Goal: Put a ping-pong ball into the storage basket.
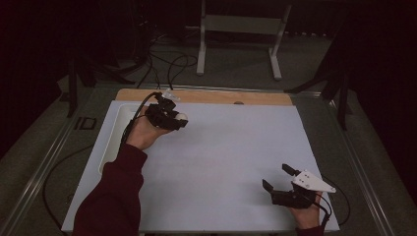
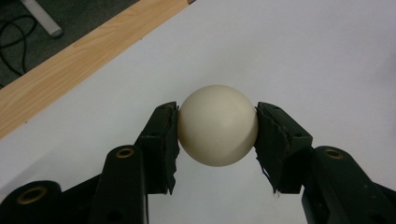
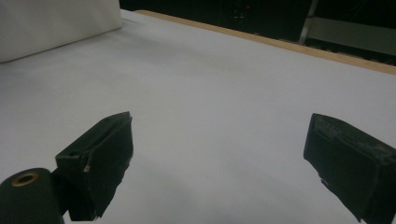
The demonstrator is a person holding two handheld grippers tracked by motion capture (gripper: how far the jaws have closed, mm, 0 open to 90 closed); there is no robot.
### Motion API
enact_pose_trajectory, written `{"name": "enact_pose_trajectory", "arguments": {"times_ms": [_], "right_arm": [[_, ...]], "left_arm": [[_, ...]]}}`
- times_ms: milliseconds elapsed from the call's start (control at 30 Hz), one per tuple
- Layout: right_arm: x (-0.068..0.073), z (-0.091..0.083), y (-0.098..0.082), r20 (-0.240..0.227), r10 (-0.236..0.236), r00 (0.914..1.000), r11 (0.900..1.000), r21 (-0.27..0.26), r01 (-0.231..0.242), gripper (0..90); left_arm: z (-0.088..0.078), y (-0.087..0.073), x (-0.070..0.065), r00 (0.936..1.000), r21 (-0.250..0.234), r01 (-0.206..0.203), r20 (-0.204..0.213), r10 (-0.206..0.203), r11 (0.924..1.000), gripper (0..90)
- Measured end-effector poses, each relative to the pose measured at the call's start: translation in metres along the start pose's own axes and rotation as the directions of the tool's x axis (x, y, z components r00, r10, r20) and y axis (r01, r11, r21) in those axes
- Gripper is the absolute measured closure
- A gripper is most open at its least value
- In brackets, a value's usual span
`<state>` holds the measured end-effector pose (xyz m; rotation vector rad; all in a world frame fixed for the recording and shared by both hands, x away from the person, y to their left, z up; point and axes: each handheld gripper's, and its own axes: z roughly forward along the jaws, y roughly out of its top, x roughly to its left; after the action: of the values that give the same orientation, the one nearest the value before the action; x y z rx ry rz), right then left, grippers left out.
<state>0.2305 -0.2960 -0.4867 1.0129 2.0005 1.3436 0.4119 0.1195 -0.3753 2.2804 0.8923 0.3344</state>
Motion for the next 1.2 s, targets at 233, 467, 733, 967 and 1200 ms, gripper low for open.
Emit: {"name": "enact_pose_trajectory", "arguments": {"times_ms": [233, 467, 733, 967, 1200], "right_arm": [[0.0, 0.0, 0.0, 0.001, -0.001, 1.0, 1.0, 0.0, 0.001, 8.0], [0.0, 0.0, 0.0, 0.001, 0.0, 1.0, 1.0, -0.001, 0.0, 8.1], [0.0, 0.0, 0.0, -0.003, -0.002, 1.0, 1.0, -0.002, 0.002, 8.1], [0.001, 0.0, 0.0, -0.004, -0.003, 1.0, 1.0, -0.002, 0.003, 8.1], [0.001, 0.0, 0.0, -0.004, -0.005, 1.0, 1.0, 0.0, 0.005, 8.1]], "left_arm": [[-0.005, -0.003, 0.001, 0.9997, -0.007, -0.025, 0.006, 0.025, 0.9997, 51.0], [-0.009, -0.004, 0.001, 0.9992, -0.019, -0.04, 0.009, 0.04, 0.999, 51.0], [-0.012, -0.005, 0.0, 0.9979, -0.035, -0.06, 0.02, 0.061, 0.9975, 51.0], [-0.015, -0.006, -0.002, 0.9959, -0.049, -0.083, 0.032, 0.085, 0.9954, 51.0], [-0.017, -0.006, -0.003, 0.9935, -0.06, -0.099, 0.049, 0.102, 0.9932, 51.0]]}}
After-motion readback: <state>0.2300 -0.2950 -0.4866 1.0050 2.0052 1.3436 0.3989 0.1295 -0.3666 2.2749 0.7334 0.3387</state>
